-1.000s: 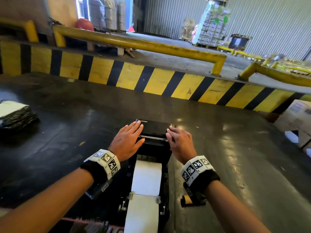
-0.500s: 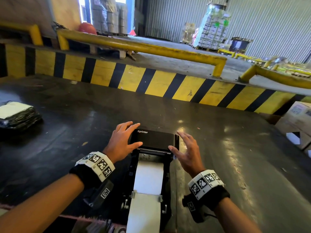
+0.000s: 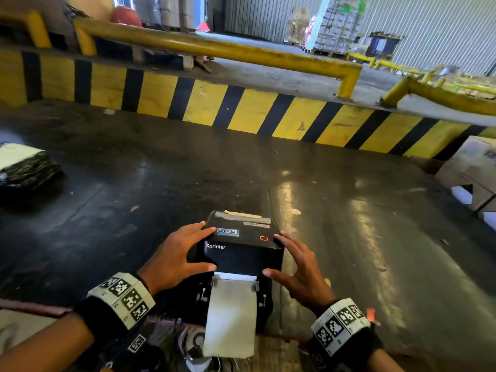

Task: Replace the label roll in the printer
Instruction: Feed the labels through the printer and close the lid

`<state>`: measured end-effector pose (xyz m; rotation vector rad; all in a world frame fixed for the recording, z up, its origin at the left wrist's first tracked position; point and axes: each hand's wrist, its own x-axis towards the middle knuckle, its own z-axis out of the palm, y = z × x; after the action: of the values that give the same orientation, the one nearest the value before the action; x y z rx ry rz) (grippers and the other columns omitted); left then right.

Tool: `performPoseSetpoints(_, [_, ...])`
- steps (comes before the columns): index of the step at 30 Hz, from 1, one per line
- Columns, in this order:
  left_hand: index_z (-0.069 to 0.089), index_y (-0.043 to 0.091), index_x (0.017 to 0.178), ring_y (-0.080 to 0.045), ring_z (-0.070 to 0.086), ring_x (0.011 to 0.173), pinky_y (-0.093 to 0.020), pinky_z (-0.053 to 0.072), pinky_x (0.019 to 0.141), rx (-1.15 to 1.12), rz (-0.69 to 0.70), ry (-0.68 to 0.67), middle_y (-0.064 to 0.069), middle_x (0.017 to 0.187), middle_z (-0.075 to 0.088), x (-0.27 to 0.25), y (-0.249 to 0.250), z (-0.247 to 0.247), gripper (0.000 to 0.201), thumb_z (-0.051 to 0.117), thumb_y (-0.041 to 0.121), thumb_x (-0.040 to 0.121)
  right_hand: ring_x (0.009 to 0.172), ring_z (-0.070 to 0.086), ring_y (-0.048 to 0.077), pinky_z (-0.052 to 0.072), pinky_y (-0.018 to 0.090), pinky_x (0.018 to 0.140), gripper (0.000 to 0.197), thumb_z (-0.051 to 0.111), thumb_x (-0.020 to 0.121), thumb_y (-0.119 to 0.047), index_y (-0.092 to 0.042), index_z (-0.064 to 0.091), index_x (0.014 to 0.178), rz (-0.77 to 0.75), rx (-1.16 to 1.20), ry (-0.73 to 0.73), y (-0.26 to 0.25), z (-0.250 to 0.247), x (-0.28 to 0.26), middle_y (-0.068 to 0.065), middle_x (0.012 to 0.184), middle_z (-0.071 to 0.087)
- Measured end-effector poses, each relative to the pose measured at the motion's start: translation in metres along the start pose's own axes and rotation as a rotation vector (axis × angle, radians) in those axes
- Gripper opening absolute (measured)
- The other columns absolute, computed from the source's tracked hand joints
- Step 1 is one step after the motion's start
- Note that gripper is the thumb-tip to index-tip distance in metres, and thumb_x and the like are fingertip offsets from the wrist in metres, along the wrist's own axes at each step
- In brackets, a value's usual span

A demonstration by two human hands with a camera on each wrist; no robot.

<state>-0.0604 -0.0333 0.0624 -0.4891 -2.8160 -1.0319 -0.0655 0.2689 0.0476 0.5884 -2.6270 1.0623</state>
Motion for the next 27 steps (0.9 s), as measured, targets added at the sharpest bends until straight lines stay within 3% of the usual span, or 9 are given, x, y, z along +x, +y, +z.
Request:
performPoseSetpoints(3, [0.033, 0.035, 0.138, -0.009, 0.025, 0.135, -0.034, 0.026, 0.111, 0.067, 0.084, 0.046, -0.001, 0.149, 0.035, -0.016, -0.002, 0.011, 0.081, 0.053, 0.066, 0.065, 0.135, 0.030, 0.008, 0.028, 0.036, 0.109, 0.083, 0.048, 0.070, -0.078, -0.032, 0.040, 0.139, -0.031, -0.067, -0.023, -0.001, 0.006, -0.016, -0.005, 0.150, 0.034])
performPoseSetpoints(5, [0.036, 0.032, 0.137, -0.013, 0.028, 0.135, -0.038, 0.031, 0.109, 0.117, 0.131, 0.076, -0.004, 0.147, 0.039, -0.025, -0.005, 0.018, 0.076, 0.051, 0.064, 0.069, 0.135, 0.025, 0.005, 0.024, 0.032, 0.107, 0.081, 0.048, 0.072, -0.076, -0.033, 0.038, 0.140, -0.040, -0.085, -0.029, 0.001, 0.012, -0.026, -0.008, 0.151, 0.029])
performPoseSetpoints(9, [0.043, 0.021, 0.137, -0.017, 0.034, 0.130, -0.045, 0.038, 0.102, 0.283, 0.204, 0.092, -0.012, 0.140, 0.049, -0.039, -0.012, 0.031, 0.071, 0.035, 0.067, 0.083, 0.136, 0.032, 0.014, 0.029, 0.035, 0.107, 0.076, 0.058, 0.074, -0.062, -0.033, 0.035, 0.140, -0.048, -0.152, -0.009, 0.007, 0.028, -0.046, -0.004, 0.152, 0.031])
performPoseSetpoints(13, [0.033, 0.023, 0.140, -0.019, 0.035, 0.130, -0.035, 0.039, 0.105, 0.357, 0.209, 0.046, -0.013, 0.139, 0.050, -0.050, -0.016, 0.038, 0.067, 0.022, 0.065, 0.089, 0.136, 0.032, 0.016, 0.032, 0.038, 0.107, 0.074, 0.058, 0.076, -0.057, -0.032, 0.033, 0.141, -0.053, -0.212, -0.004, 0.009, 0.037, -0.058, -0.001, 0.152, 0.032])
performPoseSetpoints(17, [0.032, 0.022, 0.141, -0.020, 0.032, 0.133, -0.036, 0.040, 0.106, 0.381, 0.208, 0.044, -0.012, 0.142, 0.046, -0.057, -0.017, 0.044, 0.063, 0.024, 0.060, 0.092, 0.133, 0.033, 0.019, 0.039, 0.043, 0.106, 0.074, 0.057, 0.076, -0.055, -0.027, 0.034, 0.140, -0.040, -0.268, 0.003, 0.009, 0.043, -0.066, 0.006, 0.150, 0.036])
performPoseSetpoints(19, [0.031, 0.021, 0.142, -0.021, 0.026, 0.138, -0.040, 0.038, 0.107, 0.410, 0.206, 0.045, -0.012, 0.146, 0.042, -0.060, -0.018, 0.046, 0.067, 0.035, 0.061, 0.089, 0.136, 0.031, 0.021, 0.034, 0.041, 0.108, 0.077, 0.055, 0.076, -0.058, -0.024, 0.032, 0.142, -0.047, -0.338, -0.016, 0.008, 0.044, -0.068, 0.008, 0.151, 0.035])
performPoseSetpoints(23, [0.023, 0.015, 0.146, -0.025, 0.005, 0.146, -0.037, 0.008, 0.118, 0.557, 0.226, -0.071, -0.013, 0.153, 0.023, -0.064, -0.024, 0.052, 0.102, 0.063, 0.064, 0.066, 0.141, 0.023, 0.025, 0.015, 0.040, 0.113, 0.099, 0.063, 0.067, -0.064, -0.023, 0.022, 0.147, -0.161, -0.515, -0.109, 0.012, 0.043, -0.072, 0.010, 0.152, 0.028])
performPoseSetpoints(25, [0.025, 0.012, 0.145, -0.029, 0.008, 0.145, -0.039, 0.002, 0.118, 0.626, 0.218, -0.104, -0.015, 0.154, 0.022, -0.063, -0.029, 0.055, 0.106, 0.071, 0.059, 0.062, 0.145, 0.014, 0.023, 0.010, 0.040, 0.113, 0.103, 0.066, 0.067, -0.061, -0.024, 0.015, 0.149, -0.191, -0.565, -0.109, 0.018, 0.043, -0.073, 0.010, 0.152, 0.026])
performPoseSetpoints(27, [0.018, 0.012, 0.147, -0.032, 0.009, 0.145, -0.041, 0.000, 0.119, 0.676, 0.220, -0.103, -0.016, 0.158, 0.011, -0.062, -0.033, 0.058, 0.105, 0.067, 0.056, 0.066, 0.147, 0.003, 0.020, 0.009, 0.042, 0.113, 0.107, 0.072, 0.064, -0.056, -0.023, 0.014, 0.148, -0.197, -0.614, -0.108, 0.023, 0.044, -0.072, 0.010, 0.151, 0.025])
